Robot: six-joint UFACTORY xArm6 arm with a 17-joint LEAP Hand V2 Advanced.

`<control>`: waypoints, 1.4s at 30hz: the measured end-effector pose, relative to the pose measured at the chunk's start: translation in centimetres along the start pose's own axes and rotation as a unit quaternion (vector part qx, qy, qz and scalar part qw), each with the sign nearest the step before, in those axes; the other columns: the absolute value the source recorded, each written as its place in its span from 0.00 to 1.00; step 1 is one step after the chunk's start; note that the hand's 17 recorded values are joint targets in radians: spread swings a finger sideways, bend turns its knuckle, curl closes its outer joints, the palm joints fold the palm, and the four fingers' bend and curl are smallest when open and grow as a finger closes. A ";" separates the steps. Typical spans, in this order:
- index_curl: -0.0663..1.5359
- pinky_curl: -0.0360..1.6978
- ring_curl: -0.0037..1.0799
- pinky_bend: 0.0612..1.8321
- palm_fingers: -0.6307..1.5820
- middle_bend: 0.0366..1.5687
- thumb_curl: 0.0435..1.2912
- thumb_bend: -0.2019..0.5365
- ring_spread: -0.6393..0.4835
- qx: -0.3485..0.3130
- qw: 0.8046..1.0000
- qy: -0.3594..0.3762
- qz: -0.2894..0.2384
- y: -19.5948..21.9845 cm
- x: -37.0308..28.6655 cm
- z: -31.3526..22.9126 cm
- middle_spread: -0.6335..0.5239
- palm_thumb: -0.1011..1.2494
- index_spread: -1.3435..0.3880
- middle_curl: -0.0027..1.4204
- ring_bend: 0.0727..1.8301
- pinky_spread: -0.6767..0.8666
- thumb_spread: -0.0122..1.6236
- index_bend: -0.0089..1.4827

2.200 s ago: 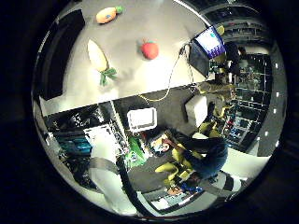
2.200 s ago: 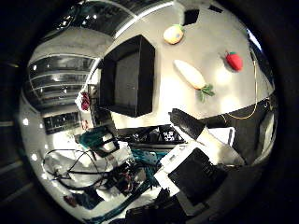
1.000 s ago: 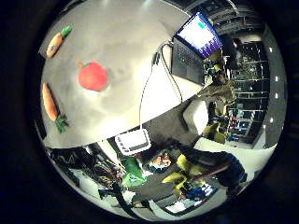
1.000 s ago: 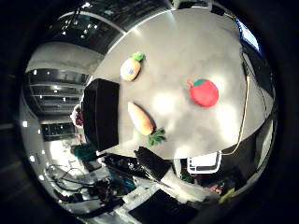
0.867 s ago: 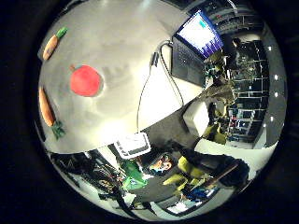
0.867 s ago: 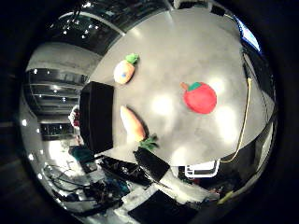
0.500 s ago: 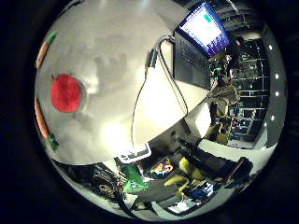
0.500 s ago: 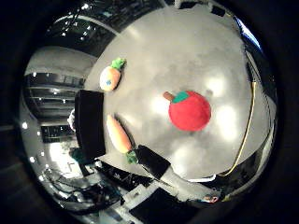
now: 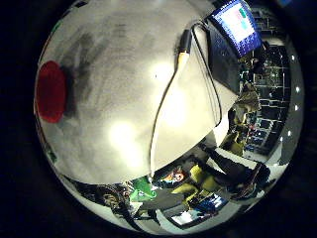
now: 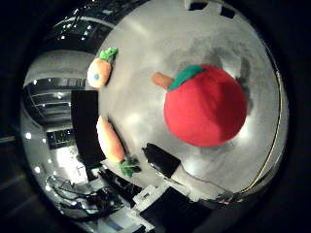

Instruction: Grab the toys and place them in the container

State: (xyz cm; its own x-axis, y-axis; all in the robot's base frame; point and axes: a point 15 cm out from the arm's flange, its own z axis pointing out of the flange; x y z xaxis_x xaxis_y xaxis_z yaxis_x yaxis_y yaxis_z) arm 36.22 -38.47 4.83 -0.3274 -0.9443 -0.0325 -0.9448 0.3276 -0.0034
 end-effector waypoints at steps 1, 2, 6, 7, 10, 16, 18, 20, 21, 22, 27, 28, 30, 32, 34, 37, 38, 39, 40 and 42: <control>0.21 0.18 0.24 0.18 0.42 0.17 0.20 0.25 0.61 -0.004 1.000 -0.002 -0.001 0.1 -0.2 0.5 0.57 0.41 0.65 0.24 0.18 0.65 0.61 0.11; 0.21 0.18 0.24 0.17 0.44 0.18 0.20 0.24 0.60 -0.007 1.000 -0.004 -0.002 0.2 -0.4 0.9 0.57 0.42 0.65 0.24 0.20 0.63 0.61 0.11; 0.21 0.17 0.25 0.17 0.52 0.22 0.21 0.25 0.54 -0.008 1.000 -0.003 -0.011 -0.5 -0.9 0.9 0.54 0.45 0.64 0.25 0.26 0.57 0.60 0.12; 0.21 0.17 0.26 0.17 0.53 0.22 0.21 0.25 0.52 -0.010 1.000 -0.003 -0.013 -0.5 -1.0 0.9 0.53 0.46 0.64 0.25 0.27 0.56 0.60 0.12; 0.22 0.18 0.31 0.28 0.77 0.27 0.22 0.25 0.42 -0.011 1.000 -0.003 -0.017 -0.6 -1.3 0.8 0.44 0.51 0.58 0.27 0.39 0.39 0.59 0.14; 0.34 0.25 0.40 0.45 0.95 0.52 0.23 0.25 0.36 0.014 0.999 0.014 -0.028 -1.5 -0.1 -1.9 0.38 0.60 0.56 0.37 0.51 0.18 0.59 0.41; 0.40 0.29 0.44 0.52 0.95 0.60 0.24 0.25 0.38 0.035 0.999 0.025 -0.028 -1.9 0.6 -4.6 0.40 0.62 0.59 0.40 0.57 0.20 0.59 0.55; 0.43 0.32 0.47 0.57 0.92 0.66 0.24 0.25 0.38 0.054 0.997 0.035 -0.032 -2.5 0.5 -7.3 0.41 0.65 0.61 0.42 0.62 0.22 0.59 0.63; 0.44 0.33 0.48 0.60 0.91 0.69 0.25 0.26 0.39 0.064 0.996 0.040 -0.036 -2.8 0.2 -8.8 0.42 0.67 0.62 0.43 0.65 0.23 0.60 0.66; 0.44 0.34 0.49 0.62 0.90 0.71 0.26 0.26 0.39 0.075 0.995 0.045 -0.040 -3.2 -0.1 -10.4 0.42 0.68 0.63 0.43 0.67 0.24 0.60 0.68; 0.45 0.39 0.51 0.66 0.87 0.76 0.28 0.25 0.41 0.080 0.994 0.041 -0.065 -2.7 -4.0 -16.4 0.45 0.73 0.65 0.43 0.72 0.28 0.60 0.74; 0.45 0.40 0.52 0.67 0.86 0.77 0.29 0.25 0.41 0.073 0.994 0.036 -0.071 -2.3 -5.1 -17.3 0.45 0.73 0.65 0.43 0.73 0.28 0.60 0.75; 0.45 0.41 0.52 0.67 0.86 0.78 0.29 0.24 0.41 0.073 0.993 0.029 -0.090 -2.1 -8.3 -19.9 0.45 0.73 0.65 0.43 0.73 0.29 0.60 0.76; 0.45 0.43 0.52 0.67 0.85 0.79 0.29 0.25 0.42 0.093 0.989 0.026 -0.110 -2.7 -11.8 -22.5 0.46 0.74 0.65 0.43 0.74 0.29 0.61 0.77; 0.45 0.44 0.52 0.67 0.85 0.80 0.30 0.24 0.42 0.110 0.985 0.020 -0.128 -3.2 -15.3 -24.3 0.46 0.74 0.65 0.42 0.75 0.30 0.61 0.77; 0.44 0.45 0.51 0.66 0.85 0.81 0.30 0.24 0.42 0.125 0.980 0.011 -0.153 -3.7 -21.0 -25.8 0.46 0.73 0.66 0.42 0.75 0.30 0.61 0.78; 0.44 0.46 0.51 0.66 0.85 0.81 0.30 0.24 0.42 0.128 0.978 0.007 -0.163 -3.7 -22.9 -26.0 0.46 0.73 0.66 0.42 0.75 0.30 0.61 0.78; 0.44 0.47 0.51 0.65 0.85 0.81 0.30 0.24 0.42 0.131 0.976 0.003 -0.171 -3.8 -25.2 -26.3 0.46 0.73 0.66 0.42 0.75 0.30 0.61 0.78; 0.44 0.47 0.51 0.65 0.85 0.81 0.30 0.24 0.42 0.134 0.974 -0.001 -0.180 -3.8 -27.1 -26.5 0.46 0.73 0.66 0.41 0.75 0.30 0.61 0.79; 0.44 0.48 0.51 0.65 0.84 0.82 0.31 0.24 0.42 0.136 0.970 -0.009 -0.200 -3.4 -31.3 -26.6 0.46 0.73 0.66 0.41 0.76 0.30 0.61 0.79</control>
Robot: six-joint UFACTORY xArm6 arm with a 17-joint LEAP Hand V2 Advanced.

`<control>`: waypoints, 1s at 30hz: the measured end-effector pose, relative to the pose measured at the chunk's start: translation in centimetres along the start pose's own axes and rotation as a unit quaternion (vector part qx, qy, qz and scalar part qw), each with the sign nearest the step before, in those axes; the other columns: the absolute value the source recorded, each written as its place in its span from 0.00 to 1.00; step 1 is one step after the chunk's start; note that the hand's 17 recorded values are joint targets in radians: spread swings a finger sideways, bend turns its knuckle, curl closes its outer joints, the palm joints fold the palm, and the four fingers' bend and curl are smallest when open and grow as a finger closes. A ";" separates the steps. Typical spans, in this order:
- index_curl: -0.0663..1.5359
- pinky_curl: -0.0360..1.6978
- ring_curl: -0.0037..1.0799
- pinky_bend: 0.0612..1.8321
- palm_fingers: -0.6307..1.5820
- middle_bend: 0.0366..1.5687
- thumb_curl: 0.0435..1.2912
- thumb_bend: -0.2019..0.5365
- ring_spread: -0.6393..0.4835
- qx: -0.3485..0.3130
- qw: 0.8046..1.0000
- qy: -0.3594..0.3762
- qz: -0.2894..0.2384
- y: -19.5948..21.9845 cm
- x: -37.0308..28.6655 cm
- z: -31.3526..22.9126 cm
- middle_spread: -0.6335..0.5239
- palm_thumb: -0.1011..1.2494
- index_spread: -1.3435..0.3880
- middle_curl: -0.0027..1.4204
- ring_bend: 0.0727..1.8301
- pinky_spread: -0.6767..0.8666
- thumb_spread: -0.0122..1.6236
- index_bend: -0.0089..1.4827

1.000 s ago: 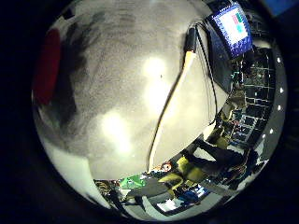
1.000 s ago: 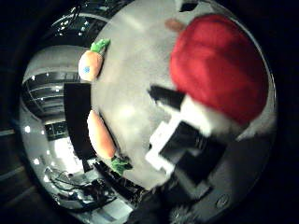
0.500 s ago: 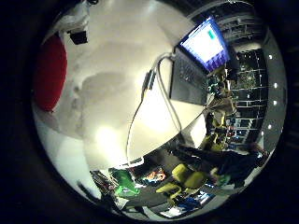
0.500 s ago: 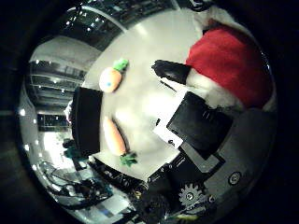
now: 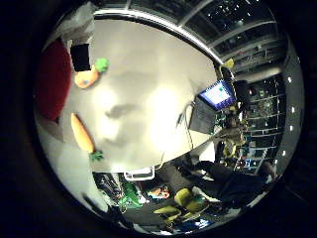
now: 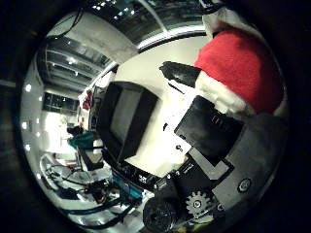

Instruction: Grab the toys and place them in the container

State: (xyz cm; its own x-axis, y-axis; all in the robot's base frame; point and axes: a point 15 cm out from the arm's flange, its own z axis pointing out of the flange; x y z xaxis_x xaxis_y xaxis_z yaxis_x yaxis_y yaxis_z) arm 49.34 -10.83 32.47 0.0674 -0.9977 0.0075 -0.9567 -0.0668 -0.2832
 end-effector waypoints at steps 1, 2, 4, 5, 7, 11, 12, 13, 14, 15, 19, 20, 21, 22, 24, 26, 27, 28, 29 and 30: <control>0.44 0.49 0.51 0.64 0.84 0.82 0.31 0.24 0.42 0.001 1.000 -0.006 -0.010 -0.6 -2.0 0.1 0.46 0.73 0.66 0.41 0.76 0.30 0.61 0.79; 0.44 0.49 0.51 0.64 0.84 0.82 0.31 0.24 0.42 0.002 1.000 -0.012 -0.020 -1.1 -4.3 0.2 0.46 0.73 0.66 0.41 0.76 0.30 0.61 0.79; 0.43 0.49 0.51 0.64 0.84 0.82 0.31 0.24 0.42 0.008 0.999 -0.022 -0.038 -2.0 -8.1 0.4 0.46 0.73 0.66 0.41 0.76 0.30 0.61 0.79; 0.43 0.50 0.51 0.64 0.84 0.82 0.31 0.24 0.42 0.014 0.998 -0.026 -0.047 -2.6 -9.9 0.5 0.46 0.73 0.66 0.41 0.76 0.30 0.61 0.80; 0.43 0.50 0.51 0.63 0.84 0.82 0.31 0.24 0.42 0.034 0.996 -0.035 -0.069 -3.9 -14.0 0.6 0.46 0.73 0.66 0.41 0.76 0.30 0.61 0.80; 0.42 0.48 0.49 0.60 0.83 0.80 0.29 0.23 0.41 0.054 0.994 -0.046 -0.088 -5.4 -18.6 2.1 0.46 0.69 0.65 0.39 0.75 0.27 0.62 0.75; 0.41 0.47 0.48 0.58 0.79 0.77 0.28 0.23 0.41 0.050 0.993 -0.049 -0.093 -5.4 -19.4 2.7 0.45 0.68 0.64 0.38 0.73 0.24 0.62 0.69; 0.39 0.45 0.47 0.58 0.72 0.74 0.28 0.23 0.39 0.047 0.993 -0.050 -0.095 -5.3 -19.8 3.1 0.43 0.66 0.62 0.37 0.72 0.20 0.63 0.59; 0.37 0.45 0.46 0.59 0.57 0.66 0.27 0.23 0.37 0.043 0.993 -0.050 -0.097 -5.1 -19.9 3.3 0.40 0.64 0.57 0.35 0.68 0.17 0.63 0.47; 0.37 0.45 0.45 0.58 0.49 0.62 0.26 0.23 0.38 0.038 0.993 -0.049 -0.101 -5.0 -19.9 3.8 0.39 0.63 0.55 0.34 0.66 0.19 0.64 0.44; 0.28 0.36 0.23 0.46 0.21 0.32 0.24 0.23 0.66 -0.003 0.991 -0.049 -0.123 -3.0 -20.1 5.2 0.52 0.58 0.49 0.22 0.33 0.58 0.64 0.35; 0.27 0.35 0.22 0.44 0.19 0.28 0.24 0.23 0.69 -0.022 0.989 -0.050 -0.135 -2.1 -20.0 5.6 0.54 0.58 0.49 0.21 0.30 0.61 0.64 0.34; 0.26 0.33 0.20 0.41 0.21 0.23 0.23 0.24 0.72 -0.035 0.987 -0.051 -0.146 -1.5 -20.0 5.7 0.57 0.58 0.49 0.20 0.26 0.67 0.64 0.30; 0.25 0.30 0.18 0.38 0.22 0.20 0.23 0.23 0.75 -0.042 0.986 -0.052 -0.154 -1.1 -19.9 5.8 0.59 0.57 0.49 0.19 0.23 0.70 0.64 0.25; 0.24 0.27 0.17 0.34 0.25 0.14 0.22 0.23 0.77 -0.044 0.985 -0.052 -0.159 -0.9 -19.5 5.4 0.60 0.55 0.49 0.18 0.18 0.74 0.63 0.19; 0.23 0.26 0.16 0.32 0.26 0.11 0.22 0.23 0.78 -0.044 0.986 -0.050 -0.156 -0.9 -18.6 5.1 0.61 0.54 0.49 0.18 0.16 0.75 0.63 0.16; 0.23 0.25 0.16 0.32 0.26 0.10 0.22 0.23 0.78 -0.041 0.986 -0.048 -0.152 -0.9 -17.8 4.5 0.61 0.54 0.49 0.18 0.15 0.75 0.63 0.15; 0.23 0.25 0.16 0.31 0.27 0.09 0.22 0.23 0.79 -0.038 0.987 -0.047 -0.148 -0.8 -17.1 3.8 0.61 0.53 0.49 0.18 0.15 0.76 0.63 0.13; 0.23 0.24 0.17 0.30 0.27 0.09 0.21 0.23 0.79 -0.039 0.988 -0.045 -0.144 -0.6 -16.3 3.3 0.62 0.53 0.49 0.18 0.14 0.76 0.63 0.13; 0.23 0.24 0.17 0.29 0.27 0.10 0.21 0.23 0.79 -0.046 0.989 -0.045 -0.137 0.1 -15.4 2.9 0.62 0.52 0.50 0.19 0.14 0.76 0.63 0.12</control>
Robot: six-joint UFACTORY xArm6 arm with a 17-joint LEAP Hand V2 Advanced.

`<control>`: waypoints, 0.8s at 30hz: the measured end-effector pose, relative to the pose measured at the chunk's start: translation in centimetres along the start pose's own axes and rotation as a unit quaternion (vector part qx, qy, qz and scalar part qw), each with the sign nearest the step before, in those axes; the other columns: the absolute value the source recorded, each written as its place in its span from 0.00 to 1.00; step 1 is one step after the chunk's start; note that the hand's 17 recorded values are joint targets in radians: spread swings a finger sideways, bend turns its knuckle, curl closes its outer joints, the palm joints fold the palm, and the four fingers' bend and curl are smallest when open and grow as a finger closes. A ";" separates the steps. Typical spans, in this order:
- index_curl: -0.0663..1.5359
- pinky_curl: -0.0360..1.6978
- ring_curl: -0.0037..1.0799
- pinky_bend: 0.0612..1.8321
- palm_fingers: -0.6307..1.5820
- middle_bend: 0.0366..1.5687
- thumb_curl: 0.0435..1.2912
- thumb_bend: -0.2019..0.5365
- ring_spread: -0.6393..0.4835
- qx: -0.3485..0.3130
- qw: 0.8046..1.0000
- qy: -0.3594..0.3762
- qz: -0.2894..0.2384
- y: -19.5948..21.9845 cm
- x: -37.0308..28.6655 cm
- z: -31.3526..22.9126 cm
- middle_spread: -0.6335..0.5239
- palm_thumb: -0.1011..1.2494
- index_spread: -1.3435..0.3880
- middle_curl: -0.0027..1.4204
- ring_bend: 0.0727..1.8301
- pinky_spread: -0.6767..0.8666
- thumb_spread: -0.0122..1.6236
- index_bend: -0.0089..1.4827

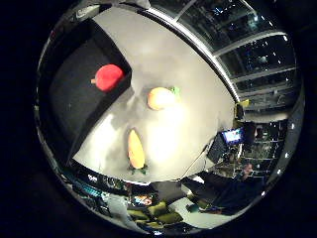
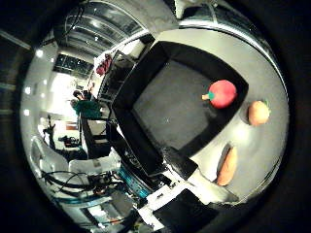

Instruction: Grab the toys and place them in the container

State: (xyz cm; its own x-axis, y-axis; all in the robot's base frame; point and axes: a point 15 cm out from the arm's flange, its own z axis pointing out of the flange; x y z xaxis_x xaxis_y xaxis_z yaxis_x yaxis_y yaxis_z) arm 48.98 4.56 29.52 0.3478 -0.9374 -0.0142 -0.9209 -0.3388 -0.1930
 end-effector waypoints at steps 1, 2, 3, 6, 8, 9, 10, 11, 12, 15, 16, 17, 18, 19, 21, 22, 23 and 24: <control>0.22 0.23 0.17 0.29 0.27 0.10 0.21 0.24 0.79 -0.007 1.000 -0.001 0.007 1.1 0.6 -0.2 0.62 0.52 0.51 0.19 0.13 0.76 0.63 0.11; 0.22 0.23 0.17 0.29 0.28 0.10 0.21 0.24 0.79 -0.013 1.000 0.000 0.013 2.1 1.1 -0.6 0.63 0.52 0.52 0.19 0.13 0.76 0.63 0.12; 0.22 0.23 0.18 0.29 0.28 0.10 0.21 0.23 0.79 -0.016 1.000 0.002 0.020 3.1 1.8 -1.0 0.64 0.51 0.53 0.19 0.13 0.76 0.63 0.12; 0.22 0.22 0.19 0.28 0.28 0.09 0.21 0.23 0.78 -0.015 0.999 0.018 0.040 5.0 4.4 -2.2 0.67 0.51 0.55 0.19 0.12 0.76 0.63 0.12; 0.22 0.22 0.19 0.28 0.28 0.09 0.20 0.23 0.78 -0.016 0.998 0.030 0.058 6.9 6.6 -2.8 0.68 0.49 0.55 0.19 0.12 0.75 0.63 0.12; 0.23 0.21 0.19 0.28 0.29 0.09 0.20 0.23 0.78 -0.018 0.997 0.036 0.069 8.0 7.8 -3.1 0.68 0.49 0.56 0.19 0.12 0.75 0.63 0.12; 0.23 0.21 0.19 0.28 0.29 0.10 0.20 0.24 0.78 -0.023 0.996 0.041 0.077 9.2 8.6 -3.1 0.69 0.49 0.56 0.19 0.12 0.75 0.63 0.12; 0.23 0.21 0.20 0.28 0.29 0.09 0.20 0.24 0.78 -0.029 0.995 0.043 0.085 10.3 9.2 -3.0 0.69 0.49 0.56 0.19 0.12 0.75 0.63 0.13; 0.23 0.21 0.20 0.28 0.29 0.10 0.20 0.24 0.78 -0.037 0.994 0.045 0.095 11.5 9.9 -2.7 0.69 0.49 0.56 0.19 0.12 0.75 0.63 0.12; 0.23 0.20 0.21 0.26 0.31 0.11 0.20 0.24 0.78 -0.055 0.991 0.044 0.118 14.3 11.3 -1.4 0.70 0.48 0.57 0.20 0.13 0.75 0.62 0.12; 0.22 0.20 0.21 0.26 0.32 0.11 0.20 0.24 0.77 -0.061 0.990 0.041 0.124 15.1 11.5 -0.8 0.71 0.48 0.59 0.21 0.13 0.74 0.62 0.11; 0.22 0.20 0.22 0.25 0.32 0.11 0.20 0.24 0.77 -0.068 0.988 0.037 0.133 15.9 11.7 -0.1 0.71 0.48 0.59 0.21 0.14 0.74 0.62 0.11; 0.22 0.20 0.22 0.25 0.33 0.12 0.20 0.24 0.77 -0.075 0.987 0.031 0.141 16.8 11.7 0.8 0.71 0.48 0.61 0.21 0.15 0.74 0.62 0.11; 0.22 0.20 0.22 0.26 0.34 0.12 0.20 0.24 0.77 -0.082 0.985 0.026 0.148 17.6 11.6 1.7 0.72 0.47 0.61 0.21 0.15 0.74 0.62 0.11; 0.21 0.20 0.23 0.26 0.35 0.12 0.20 0.24 0.77 -0.091 0.982 0.020 0.162 19.0 11.5 3.5 0.72 0.47 0.64 0.22 0.17 0.74 0.62 0.10; 0.21 0.20 0.23 0.27 0.36 0.13 0.20 0.23 0.76 -0.091 0.981 0.019 0.168 19.4 11.5 4.3 0.72 0.47 0.65 0.22 0.17 0.74 0.62 0.10; 0.21 0.20 0.24 0.27 0.37 0.13 0.20 0.24 0.76 -0.088 0.980 0.020 0.178 19.7 11.6 5.1 0.72 0.47 0.65 0.22 0.18 0.74 0.62 0.10; 0.20 0.20 0.24 0.28 0.37 0.13 0.20 0.24 0.76 -0.085 0.978 0.020 0.188 19.9 11.7 5.9 0.73 0.46 0.66 0.22 0.19 0.74 0.62 0.10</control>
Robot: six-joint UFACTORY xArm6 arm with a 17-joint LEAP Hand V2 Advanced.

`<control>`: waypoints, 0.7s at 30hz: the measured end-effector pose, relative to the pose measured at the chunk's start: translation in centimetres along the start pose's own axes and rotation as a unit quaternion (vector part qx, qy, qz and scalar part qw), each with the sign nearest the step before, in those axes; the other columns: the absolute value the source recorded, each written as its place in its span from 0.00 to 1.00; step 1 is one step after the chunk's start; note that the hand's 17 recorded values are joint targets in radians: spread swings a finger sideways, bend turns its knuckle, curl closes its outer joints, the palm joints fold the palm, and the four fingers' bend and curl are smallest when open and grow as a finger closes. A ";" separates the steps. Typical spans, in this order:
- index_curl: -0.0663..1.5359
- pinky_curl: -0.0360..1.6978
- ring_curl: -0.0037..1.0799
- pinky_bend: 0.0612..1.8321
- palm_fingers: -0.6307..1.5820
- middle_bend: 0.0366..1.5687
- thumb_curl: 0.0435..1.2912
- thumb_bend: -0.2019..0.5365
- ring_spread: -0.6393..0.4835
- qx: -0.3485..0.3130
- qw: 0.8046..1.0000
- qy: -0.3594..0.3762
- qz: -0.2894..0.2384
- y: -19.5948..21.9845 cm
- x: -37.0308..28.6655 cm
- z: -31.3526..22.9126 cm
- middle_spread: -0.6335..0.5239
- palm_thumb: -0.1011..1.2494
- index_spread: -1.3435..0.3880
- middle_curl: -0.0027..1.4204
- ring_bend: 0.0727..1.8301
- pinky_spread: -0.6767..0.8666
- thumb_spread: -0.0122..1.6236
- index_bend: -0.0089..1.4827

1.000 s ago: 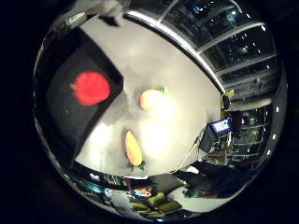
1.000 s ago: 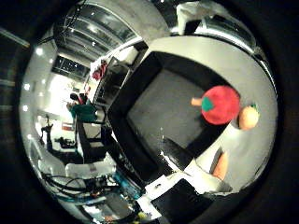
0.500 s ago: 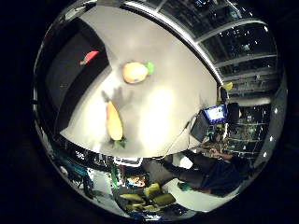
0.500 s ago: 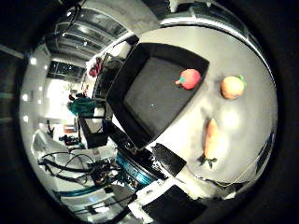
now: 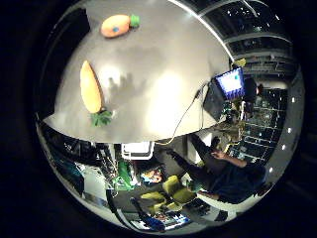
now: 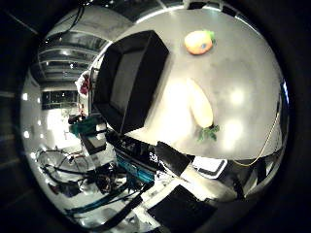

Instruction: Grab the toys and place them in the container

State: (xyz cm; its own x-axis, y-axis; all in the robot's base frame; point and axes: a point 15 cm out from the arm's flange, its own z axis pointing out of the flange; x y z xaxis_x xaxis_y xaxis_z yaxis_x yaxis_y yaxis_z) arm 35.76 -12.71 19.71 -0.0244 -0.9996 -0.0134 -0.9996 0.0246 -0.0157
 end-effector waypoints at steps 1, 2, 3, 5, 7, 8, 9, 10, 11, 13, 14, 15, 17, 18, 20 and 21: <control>0.20 0.20 0.24 0.28 0.37 0.13 0.20 0.24 0.76 0.001 1.000 0.000 0.010 -0.1 0.1 0.9 0.73 0.46 0.67 0.22 0.19 0.74 0.62 0.10; 0.20 0.20 0.24 0.29 0.37 0.13 0.20 0.24 0.76 -0.001 1.000 -0.001 0.019 -0.1 0.2 1.8 0.73 0.46 0.67 0.22 0.20 0.74 0.62 0.10; 0.20 0.20 0.24 0.29 0.37 0.14 0.20 0.24 0.76 -0.009 1.000 -0.004 0.028 -0.1 0.1 2.7 0.73 0.46 0.67 0.23 0.20 0.74 0.62 0.10; 0.20 0.20 0.24 0.29 0.37 0.14 0.20 0.23 0.76 -0.023 0.999 -0.009 0.039 0.2 0.0 4.2 0.73 0.46 0.68 0.23 0.20 0.74 0.62 0.10; 0.20 0.20 0.24 0.29 0.37 0.14 0.20 0.23 0.76 -0.036 0.998 -0.012 0.046 0.2 0.0 5.7 0.73 0.45 0.69 0.23 0.20 0.74 0.62 0.11; 0.20 0.20 0.24 0.29 0.37 0.14 0.20 0.23 0.76 -0.039 0.998 -0.013 0.049 0.0 0.0 6.3 0.73 0.45 0.69 0.23 0.20 0.74 0.62 0.11; 0.20 0.20 0.24 0.29 0.37 0.14 0.20 0.23 0.76 -0.041 0.998 -0.013 0.052 -0.3 -0.1 6.9 0.73 0.45 0.69 0.23 0.20 0.74 0.62 0.11; 0.20 0.19 0.24 0.29 0.37 0.15 0.20 0.23 0.76 -0.040 0.998 -0.013 0.053 -0.5 -0.1 7.3 0.73 0.45 0.70 0.23 0.20 0.74 0.62 0.11; 0.21 0.19 0.24 0.29 0.37 0.15 0.20 0.24 0.76 -0.040 0.998 -0.012 0.054 -0.6 -0.1 7.8 0.72 0.45 0.70 0.23 0.20 0.74 0.62 0.11; 0.21 0.19 0.23 0.29 0.37 0.15 0.20 0.24 0.76 -0.040 0.998 -0.012 0.056 -0.9 -0.1 8.6 0.72 0.44 0.70 0.23 0.20 0.74 0.62 0.12; 0.21 0.19 0.23 0.29 0.37 0.15 0.20 0.24 0.76 -0.043 0.997 -0.013 0.057 -0.9 -0.3 9.1 0.72 0.44 0.70 0.23 0.20 0.74 0.62 0.12; 0.21 0.19 0.23 0.28 0.37 0.15 0.20 0.23 0.76 -0.049 0.997 -0.014 0.058 -0.9 -0.5 9.6 0.72 0.44 0.70 0.23 0.19 0.73 0.61 0.12; 0.22 0.18 0.22 0.28 0.37 0.15 0.20 0.23 0.76 -0.061 0.996 -0.016 0.059 -0.6 -0.8 10.7 0.72 0.43 0.71 0.23 0.18 0.74 0.61 0.13; 0.22 0.18 0.22 0.27 0.37 0.14 0.20 0.23 0.76 -0.068 0.996 -0.018 0.059 -0.4 -0.9 11.3 0.72 0.43 0.71 0.23 0.18 0.74 0.61 0.13; 0.23 0.18 0.22 0.26 0.37 0.13 0.20 0.23 0.77 -0.075 0.995 -0.019 0.059 -0.4 -1.0 12.3 0.72 0.43 0.71 0.23 0.17 0.74 0.61 0.13; 0.23 0.18 0.21 0.26 0.38 0.13 0.20 0.23 0.77 -0.077 0.995 -0.019 0.059 -0.4 -1.0 12.8 0.72 0.43 0.71 0.23 0.16 0.74 0.61 0.13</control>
State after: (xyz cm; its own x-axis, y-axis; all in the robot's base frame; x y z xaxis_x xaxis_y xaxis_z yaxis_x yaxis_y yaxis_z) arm 36.41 -11.52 6.96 -0.1447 -0.9885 -0.0441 -0.9803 0.1371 0.1421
